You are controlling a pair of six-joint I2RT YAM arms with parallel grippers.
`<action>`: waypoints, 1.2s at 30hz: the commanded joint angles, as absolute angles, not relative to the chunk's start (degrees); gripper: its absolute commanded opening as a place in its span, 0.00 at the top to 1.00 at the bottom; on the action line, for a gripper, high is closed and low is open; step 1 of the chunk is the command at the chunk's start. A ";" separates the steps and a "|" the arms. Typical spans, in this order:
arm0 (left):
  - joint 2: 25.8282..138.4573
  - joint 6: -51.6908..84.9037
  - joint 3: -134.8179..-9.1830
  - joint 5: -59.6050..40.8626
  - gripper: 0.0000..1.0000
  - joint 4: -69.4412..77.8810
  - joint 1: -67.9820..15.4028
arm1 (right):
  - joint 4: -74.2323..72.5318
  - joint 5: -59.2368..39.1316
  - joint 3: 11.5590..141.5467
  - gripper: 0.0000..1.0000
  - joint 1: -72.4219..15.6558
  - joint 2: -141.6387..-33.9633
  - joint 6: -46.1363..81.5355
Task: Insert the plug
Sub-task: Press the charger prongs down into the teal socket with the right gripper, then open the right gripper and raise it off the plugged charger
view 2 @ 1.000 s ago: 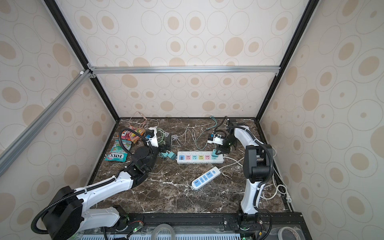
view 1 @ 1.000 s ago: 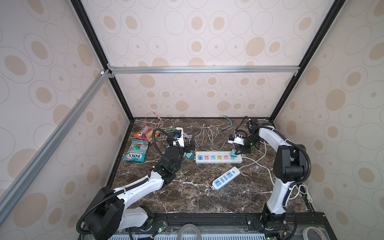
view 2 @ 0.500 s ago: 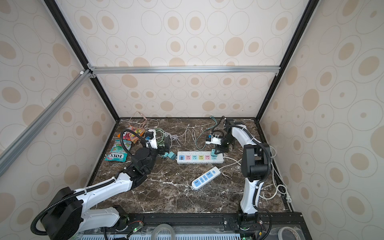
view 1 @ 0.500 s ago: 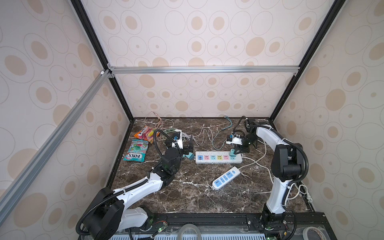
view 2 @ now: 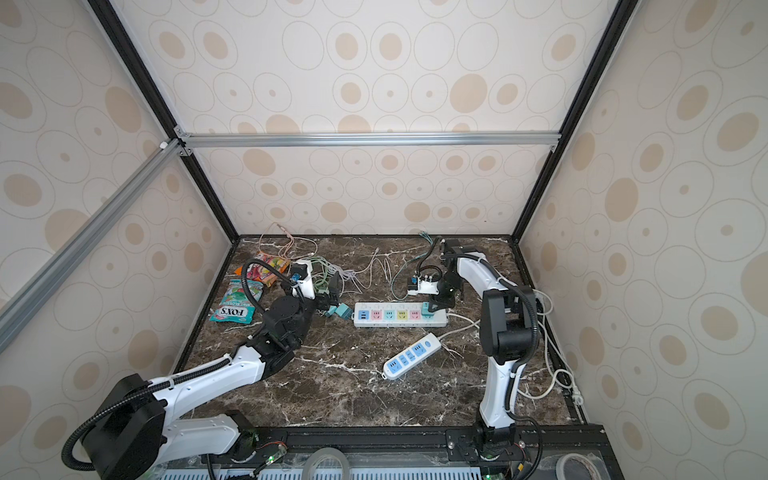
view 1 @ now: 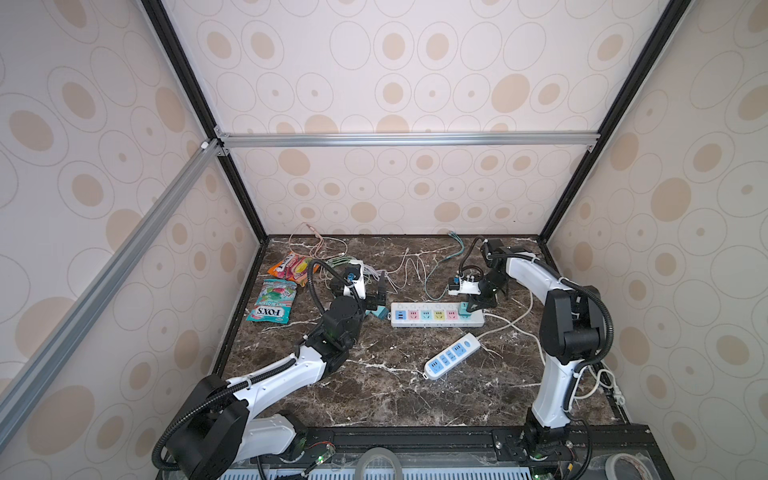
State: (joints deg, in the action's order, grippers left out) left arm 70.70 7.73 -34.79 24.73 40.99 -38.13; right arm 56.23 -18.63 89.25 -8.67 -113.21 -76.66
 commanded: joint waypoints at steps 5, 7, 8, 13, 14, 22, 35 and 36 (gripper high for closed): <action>69.87 8.34 -34.72 25.44 0.02 40.02 -37.62 | 50.84 -9.62 83.01 1.00 -10.02 -118.03 -78.49; 69.91 8.40 -34.48 25.54 0.01 39.99 -37.61 | 50.42 -12.24 82.48 0.96 -10.02 -115.91 -78.43; 70.02 8.44 -34.38 25.64 0.02 39.99 -37.57 | 50.80 -13.98 82.95 0.86 -10.02 -114.87 -77.69; 70.65 8.96 -34.31 25.75 0.02 40.08 -37.48 | 52.75 -19.15 85.82 0.37 -9.61 -110.72 -72.06; 70.83 8.96 -34.43 25.68 0.02 40.00 -37.47 | 51.98 -19.91 85.63 0.01 -9.43 -109.36 -71.05; 72.44 9.98 -35.10 25.49 0.02 38.67 -37.06 | 48.74 -20.34 80.27 0.00 -8.54 -100.58 -68.47; 78.19 13.52 -41.33 25.40 0.02 30.63 -35.93 | 26.48 -17.27 70.12 0.00 -8.17 -87.10 -44.09; 78.54 13.90 -41.53 25.47 0.02 30.52 -35.86 | 24.60 -18.48 69.81 0.00 -8.26 -86.36 -40.23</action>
State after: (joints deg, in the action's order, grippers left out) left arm 77.82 11.22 -38.89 24.86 32.08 -36.47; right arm 33.47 -14.39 70.59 -8.27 -89.71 -52.01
